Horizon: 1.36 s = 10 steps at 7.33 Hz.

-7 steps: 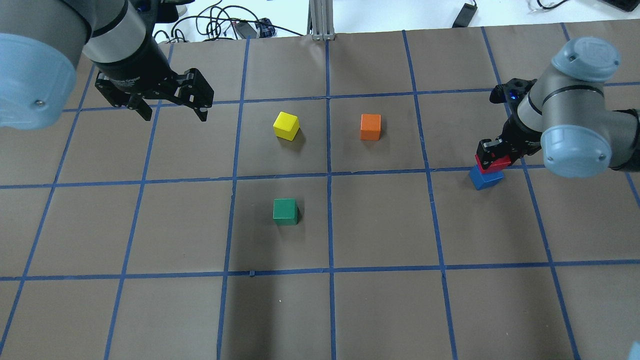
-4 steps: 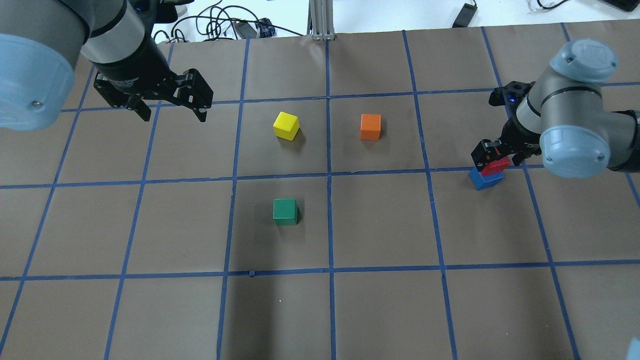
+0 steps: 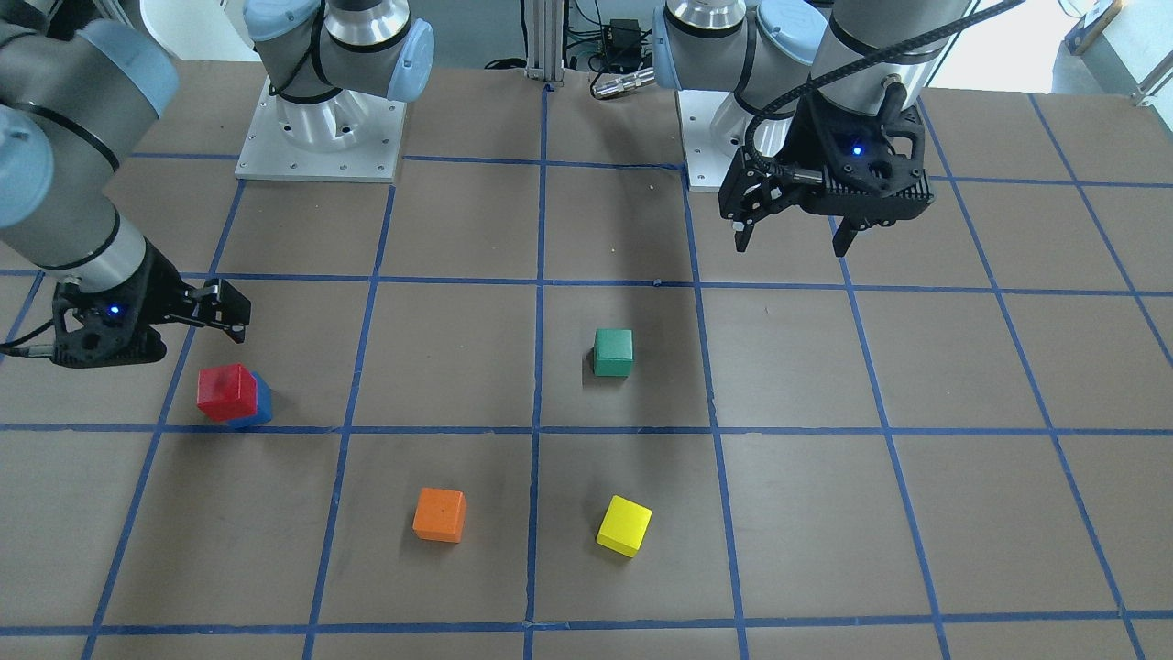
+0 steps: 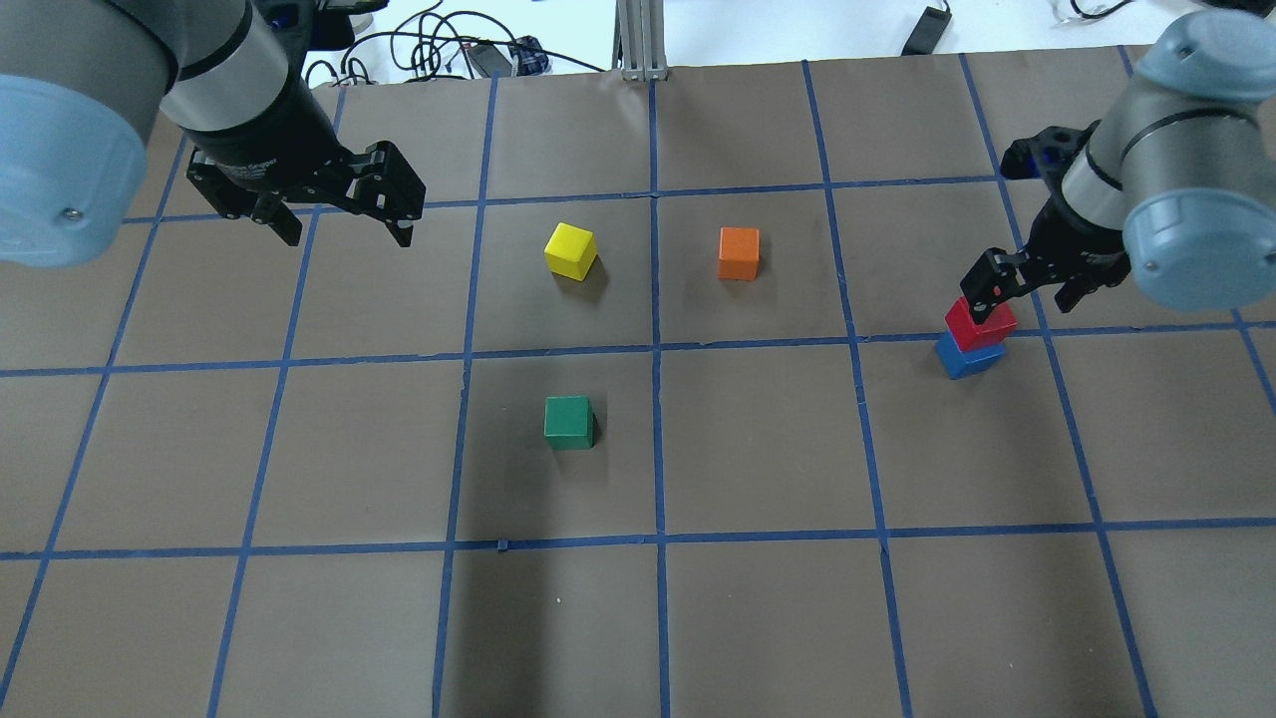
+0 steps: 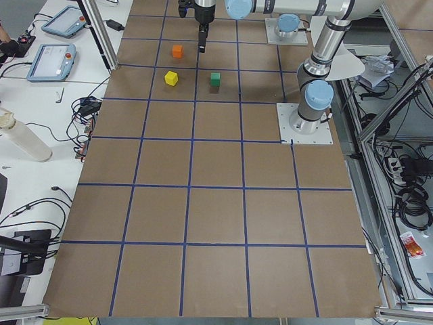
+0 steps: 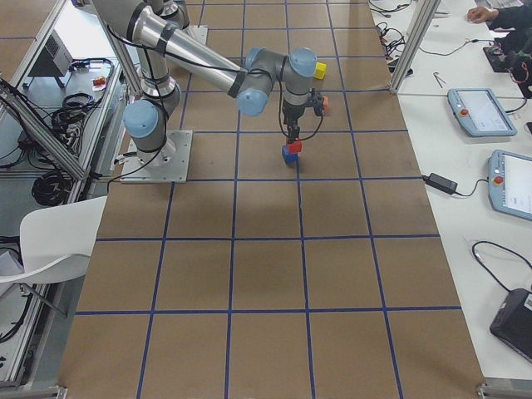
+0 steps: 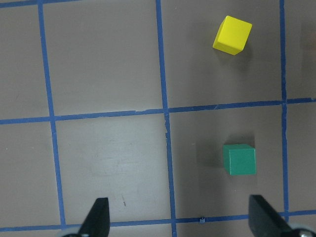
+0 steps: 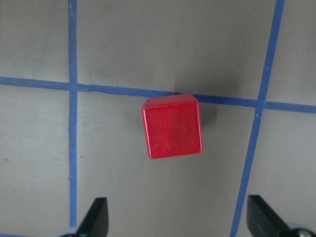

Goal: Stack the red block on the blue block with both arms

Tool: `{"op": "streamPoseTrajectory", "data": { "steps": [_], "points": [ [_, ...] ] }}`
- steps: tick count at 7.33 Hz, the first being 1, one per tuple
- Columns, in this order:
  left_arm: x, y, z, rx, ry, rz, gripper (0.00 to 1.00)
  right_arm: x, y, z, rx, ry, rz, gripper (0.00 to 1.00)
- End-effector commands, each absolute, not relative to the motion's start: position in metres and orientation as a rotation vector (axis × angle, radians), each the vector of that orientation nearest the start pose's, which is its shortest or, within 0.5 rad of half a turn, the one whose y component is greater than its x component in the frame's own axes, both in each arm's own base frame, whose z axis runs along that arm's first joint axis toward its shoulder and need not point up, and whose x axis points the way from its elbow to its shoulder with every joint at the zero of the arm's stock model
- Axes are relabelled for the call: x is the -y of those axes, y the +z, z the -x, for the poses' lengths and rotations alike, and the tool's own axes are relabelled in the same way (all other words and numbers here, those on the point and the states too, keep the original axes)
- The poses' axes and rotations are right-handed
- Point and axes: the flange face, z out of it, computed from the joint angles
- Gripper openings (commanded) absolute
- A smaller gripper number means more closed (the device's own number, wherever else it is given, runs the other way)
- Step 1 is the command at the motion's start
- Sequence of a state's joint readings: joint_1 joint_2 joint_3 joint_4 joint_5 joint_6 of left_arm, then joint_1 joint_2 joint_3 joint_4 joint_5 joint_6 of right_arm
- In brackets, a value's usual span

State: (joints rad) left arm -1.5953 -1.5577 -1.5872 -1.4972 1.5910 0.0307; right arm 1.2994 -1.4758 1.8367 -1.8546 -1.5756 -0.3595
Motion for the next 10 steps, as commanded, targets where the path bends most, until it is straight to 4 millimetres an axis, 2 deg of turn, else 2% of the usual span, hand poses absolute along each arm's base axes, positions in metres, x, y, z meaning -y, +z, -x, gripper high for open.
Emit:
{"op": "streamPoseTrajectory", "data": {
  "steps": [1, 2, 3, 5, 7, 8, 10],
  "points": [
    [0.489, 0.494, 0.143, -3.118, -0.11, -0.085, 1.0, 0.49, 0.43, -0.006, -3.11, 0.134, -0.014, 1.0],
    [0.489, 0.495, 0.144, -3.12, -0.112, -0.083, 1.0, 0.478, 0.453, -0.017, -3.087, 0.128, -0.07, 1.0],
    [0.489, 0.496, 0.144, -3.12, -0.117, -0.085, 1.0, 0.473, 0.461, -0.04, -3.071, 0.104, -0.121, 1.0],
    [0.49, 0.495, 0.143, -3.121, -0.117, -0.083, 1.0, 0.469, 0.46, -0.091, -3.081, 0.099, -0.126, 1.0],
    [0.49, 0.494, 0.144, -3.121, -0.115, -0.083, 1.0, 0.461, 0.458, -0.129, -3.085, 0.112, -0.166, 1.0],
    [0.49, 0.494, 0.143, -3.12, -0.115, -0.08, 1.0, 0.456, 0.46, -0.14, -3.086, 0.11, -0.194, 1.0],
    [0.49, 0.494, 0.144, -3.12, -0.112, -0.083, 1.0, 0.456, 0.46, -0.146, -3.087, 0.101, -0.178, 1.0]
  ]
}}
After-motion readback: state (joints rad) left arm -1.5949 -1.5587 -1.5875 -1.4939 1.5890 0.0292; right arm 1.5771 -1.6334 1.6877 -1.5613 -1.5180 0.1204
